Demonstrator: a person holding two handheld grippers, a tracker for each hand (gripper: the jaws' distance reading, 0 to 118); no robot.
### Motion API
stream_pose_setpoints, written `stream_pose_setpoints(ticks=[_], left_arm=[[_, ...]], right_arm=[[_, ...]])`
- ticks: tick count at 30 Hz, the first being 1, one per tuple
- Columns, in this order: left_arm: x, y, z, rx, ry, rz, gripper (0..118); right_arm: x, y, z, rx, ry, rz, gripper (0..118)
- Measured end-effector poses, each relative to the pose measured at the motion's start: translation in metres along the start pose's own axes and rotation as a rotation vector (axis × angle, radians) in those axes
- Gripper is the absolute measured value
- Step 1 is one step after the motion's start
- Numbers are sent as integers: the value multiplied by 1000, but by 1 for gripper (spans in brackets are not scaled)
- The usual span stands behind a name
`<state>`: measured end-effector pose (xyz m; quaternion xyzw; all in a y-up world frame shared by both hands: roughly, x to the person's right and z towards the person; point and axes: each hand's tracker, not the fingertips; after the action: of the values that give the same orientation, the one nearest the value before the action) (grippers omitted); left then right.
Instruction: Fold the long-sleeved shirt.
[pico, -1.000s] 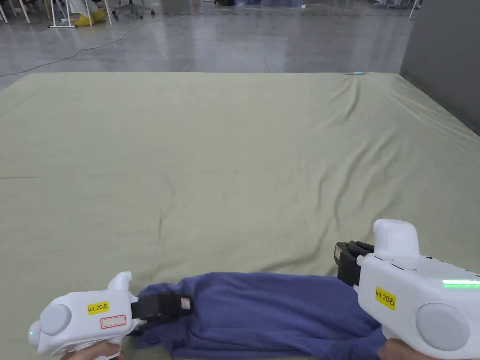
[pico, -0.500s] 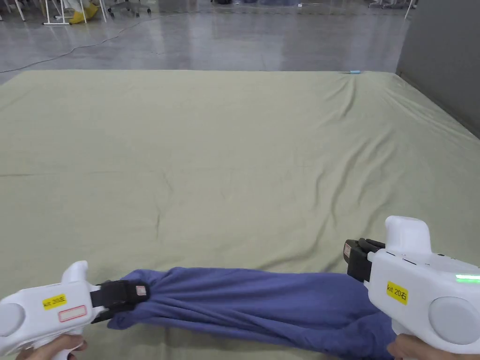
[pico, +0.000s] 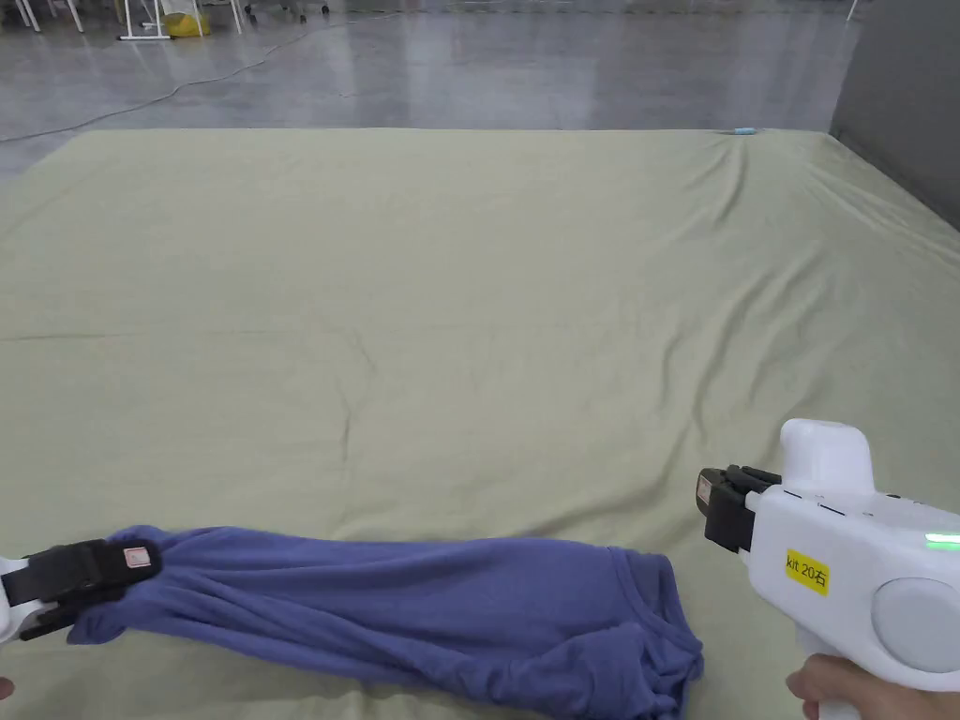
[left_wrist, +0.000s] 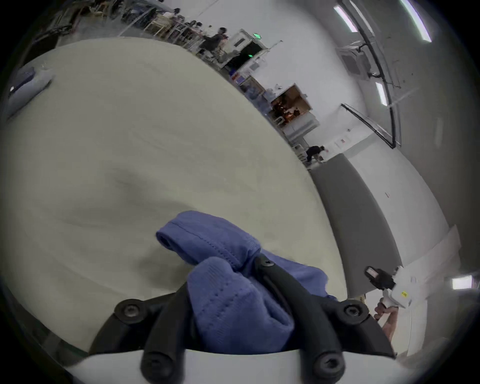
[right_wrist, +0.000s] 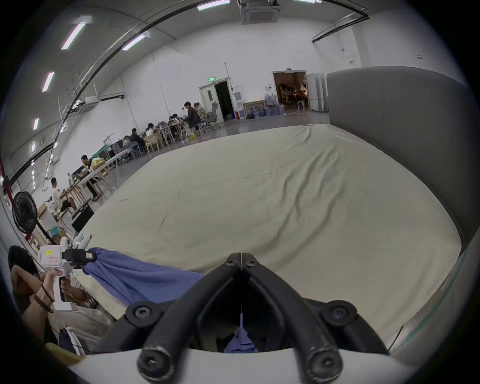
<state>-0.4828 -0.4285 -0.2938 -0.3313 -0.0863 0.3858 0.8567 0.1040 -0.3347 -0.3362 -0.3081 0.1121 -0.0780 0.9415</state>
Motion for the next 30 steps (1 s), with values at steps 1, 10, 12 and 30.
stream_pose_setpoints(ticks=[1, 10, 12, 30], left_arm=[[17, -2, -1, -1, -58, -32, 7], [184, -48, -82, -225, -354, -221, 7], [212, -64, -111, -285, -368, -228, 7], [238, -88, -161, -269, -229, -276, 103]], right_arm=[[0, 0, 0, 1, -1, 2, 0], [11, 3, 18, 35, -12, -8, 0], [16, 2, 21, 42, -17, -26, 0], [58, -5, 38, 71, -33, -126, 0]])
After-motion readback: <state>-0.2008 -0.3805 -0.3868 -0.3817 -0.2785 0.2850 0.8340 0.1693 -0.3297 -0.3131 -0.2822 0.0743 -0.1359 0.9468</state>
